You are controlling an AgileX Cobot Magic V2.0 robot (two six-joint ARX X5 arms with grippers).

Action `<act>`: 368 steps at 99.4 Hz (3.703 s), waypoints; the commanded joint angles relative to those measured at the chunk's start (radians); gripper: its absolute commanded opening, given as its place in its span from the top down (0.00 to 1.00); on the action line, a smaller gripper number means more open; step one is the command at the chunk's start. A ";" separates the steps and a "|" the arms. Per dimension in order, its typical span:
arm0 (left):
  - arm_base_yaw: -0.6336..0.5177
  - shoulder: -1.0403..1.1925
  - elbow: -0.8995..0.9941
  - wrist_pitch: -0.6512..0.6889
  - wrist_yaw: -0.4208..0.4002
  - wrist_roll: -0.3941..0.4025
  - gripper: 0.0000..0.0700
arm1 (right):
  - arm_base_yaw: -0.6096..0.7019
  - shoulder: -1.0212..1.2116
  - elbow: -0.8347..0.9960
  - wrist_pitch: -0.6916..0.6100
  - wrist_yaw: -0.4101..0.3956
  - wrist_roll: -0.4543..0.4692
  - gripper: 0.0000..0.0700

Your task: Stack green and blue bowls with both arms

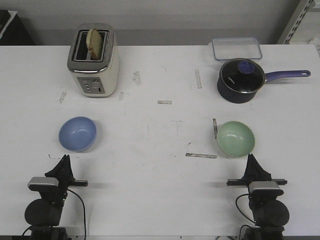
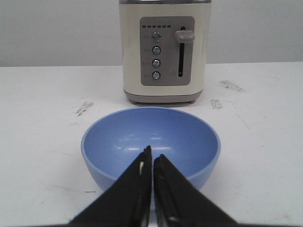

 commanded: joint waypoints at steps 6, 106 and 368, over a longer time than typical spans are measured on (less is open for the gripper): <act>0.001 -0.002 -0.021 0.012 0.000 0.005 1.00 | 0.002 0.000 -0.002 0.011 0.000 -0.001 0.99; 0.001 -0.002 -0.021 0.012 0.000 0.005 1.00 | 0.002 0.132 0.211 -0.036 0.001 -0.057 0.99; 0.001 -0.002 -0.021 0.012 0.000 0.005 1.00 | -0.198 1.628 1.291 -0.933 -0.263 0.075 1.00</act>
